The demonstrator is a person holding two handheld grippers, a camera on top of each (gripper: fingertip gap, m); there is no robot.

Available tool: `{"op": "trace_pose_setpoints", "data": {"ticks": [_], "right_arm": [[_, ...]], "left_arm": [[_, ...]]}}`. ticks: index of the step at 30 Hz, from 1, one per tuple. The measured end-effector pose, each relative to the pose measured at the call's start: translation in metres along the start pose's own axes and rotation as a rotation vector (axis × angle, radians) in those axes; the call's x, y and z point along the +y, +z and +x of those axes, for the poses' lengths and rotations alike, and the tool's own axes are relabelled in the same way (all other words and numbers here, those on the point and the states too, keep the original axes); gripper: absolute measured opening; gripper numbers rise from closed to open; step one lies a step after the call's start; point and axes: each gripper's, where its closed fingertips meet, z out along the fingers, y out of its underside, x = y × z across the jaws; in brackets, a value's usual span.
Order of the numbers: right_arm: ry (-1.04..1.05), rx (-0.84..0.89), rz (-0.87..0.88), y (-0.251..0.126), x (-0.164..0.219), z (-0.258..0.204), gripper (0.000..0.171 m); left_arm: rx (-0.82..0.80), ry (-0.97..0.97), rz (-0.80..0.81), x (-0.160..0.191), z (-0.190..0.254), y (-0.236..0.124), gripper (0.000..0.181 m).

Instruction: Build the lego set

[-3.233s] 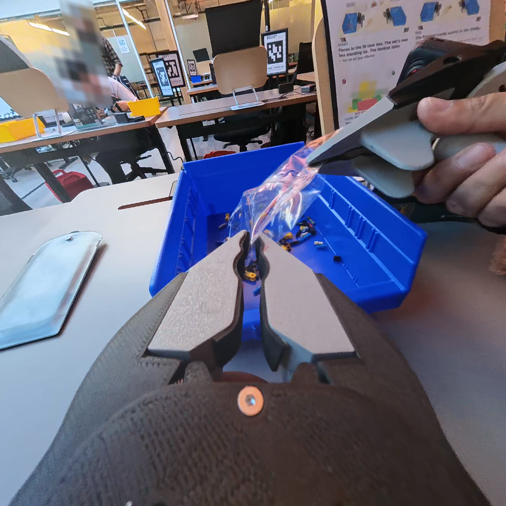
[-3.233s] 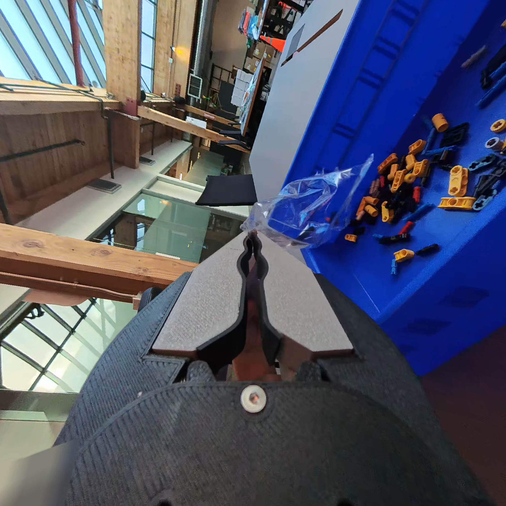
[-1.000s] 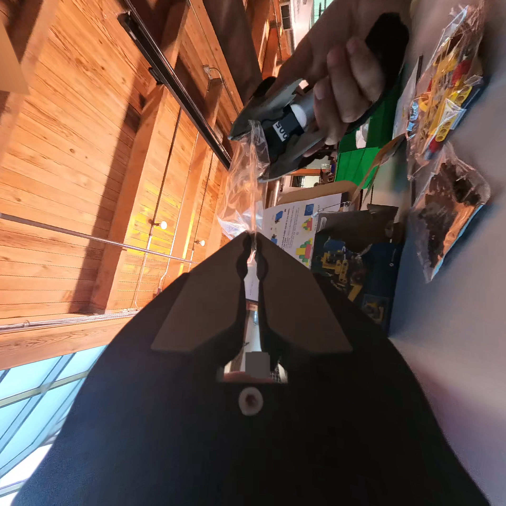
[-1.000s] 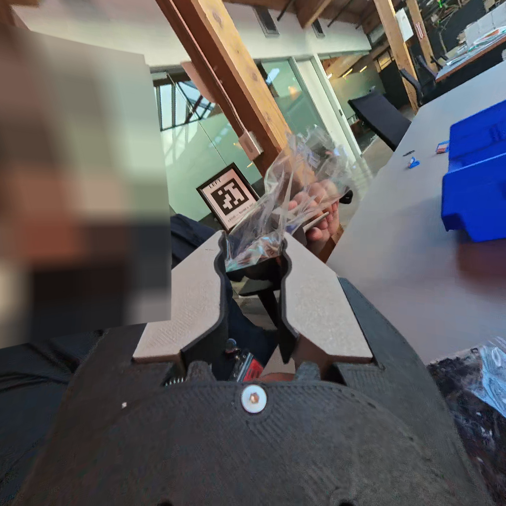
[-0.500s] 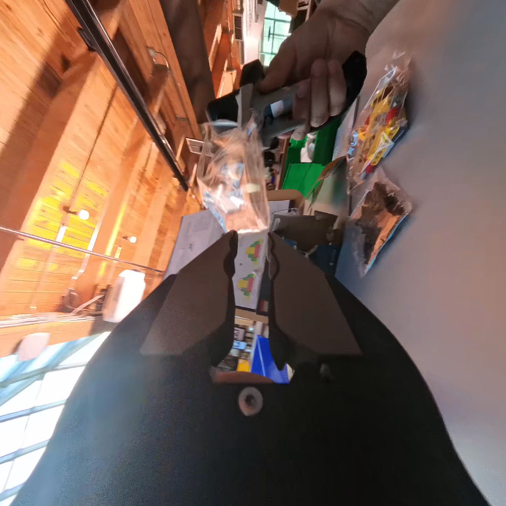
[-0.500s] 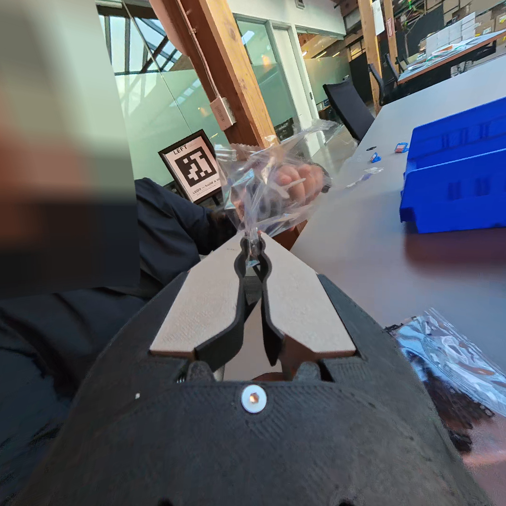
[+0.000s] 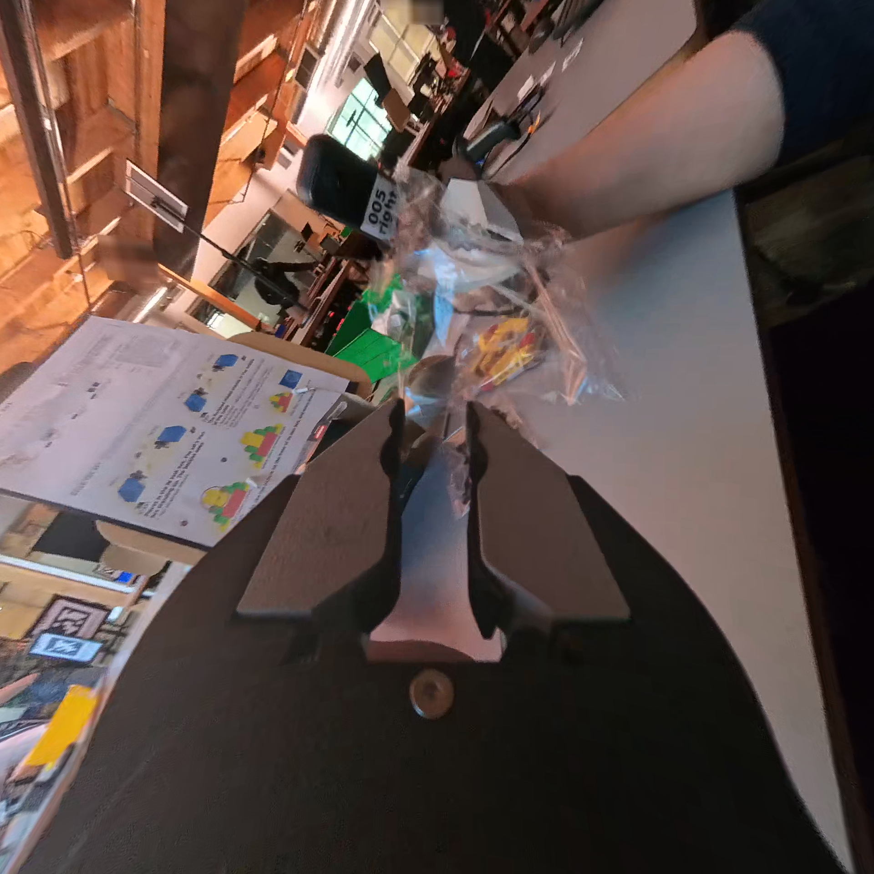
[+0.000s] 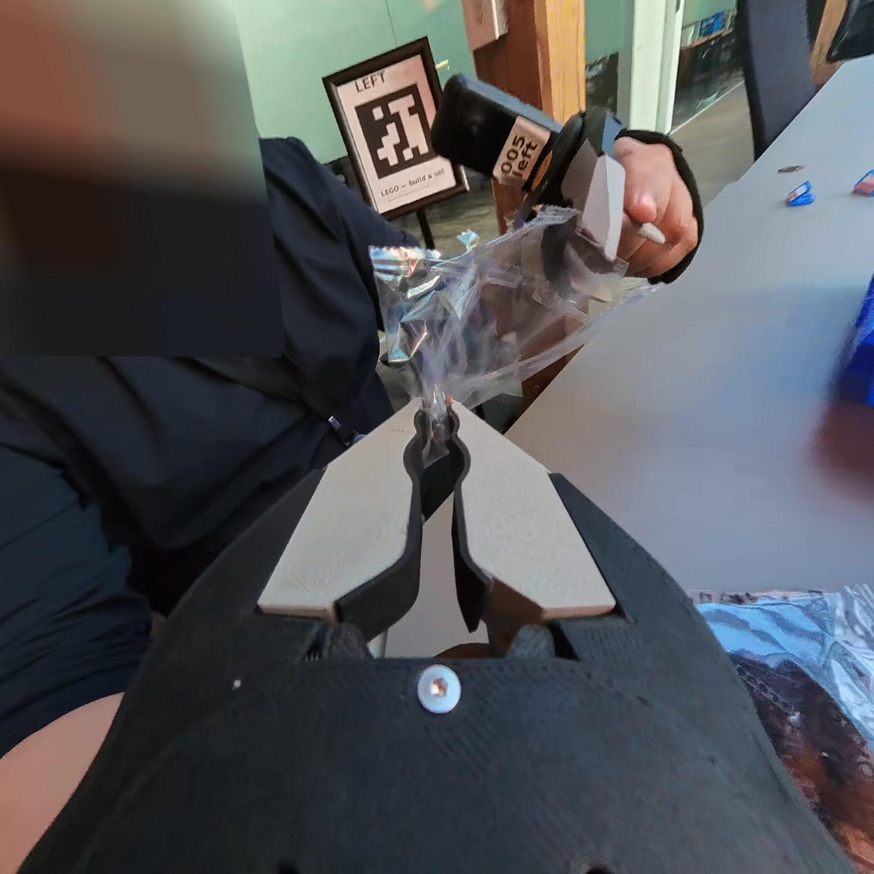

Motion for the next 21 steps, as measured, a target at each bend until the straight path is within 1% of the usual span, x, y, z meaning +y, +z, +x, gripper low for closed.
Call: {"op": "trace_pose_setpoints", "data": {"ticks": [5, 9, 12, 15, 16, 17, 19, 20, 21], "right_arm": [[-0.024, -0.032, -0.073, 0.011, 0.011, -0.006, 0.002], [-0.044, -0.049, -0.112, 0.016, 0.017, -0.011, 0.002], [-0.062, -0.048, -0.160, 0.022, 0.026, -0.011, 0.001], [-0.083, -0.040, -0.210, 0.028, 0.034, -0.010, 0.002], [-0.085, -0.038, -0.224, 0.030, 0.037, -0.009, 0.002], [-0.083, -0.034, -0.237, 0.031, 0.039, -0.008, 0.001], [-0.072, -0.025, -0.261, 0.032, 0.044, -0.005, 0.001], [-0.065, -0.017, -0.269, 0.031, 0.046, -0.003, 0.002], [-0.059, -0.009, -0.272, 0.030, 0.047, -0.001, 0.002]], "left_arm": [[0.093, -0.185, 0.103, -0.018, 0.005, -0.003, 0.029], [0.195, -0.391, 0.215, -0.037, 0.009, -0.005, 0.031], [0.249, -0.468, 0.195, -0.035, 0.016, 0.002, 0.035], [0.337, -0.518, 0.178, -0.035, 0.032, 0.008, 0.038], [0.359, -0.519, 0.176, -0.036, 0.037, 0.010, 0.036], [0.376, -0.517, 0.180, -0.037, 0.041, 0.011, 0.028], [0.400, -0.513, 0.179, -0.039, 0.045, 0.013, 0.007], [0.421, -0.519, 0.169, -0.038, 0.046, 0.012, 0.002], [0.430, -0.531, 0.153, -0.036, 0.047, 0.013, 0.002]]}}
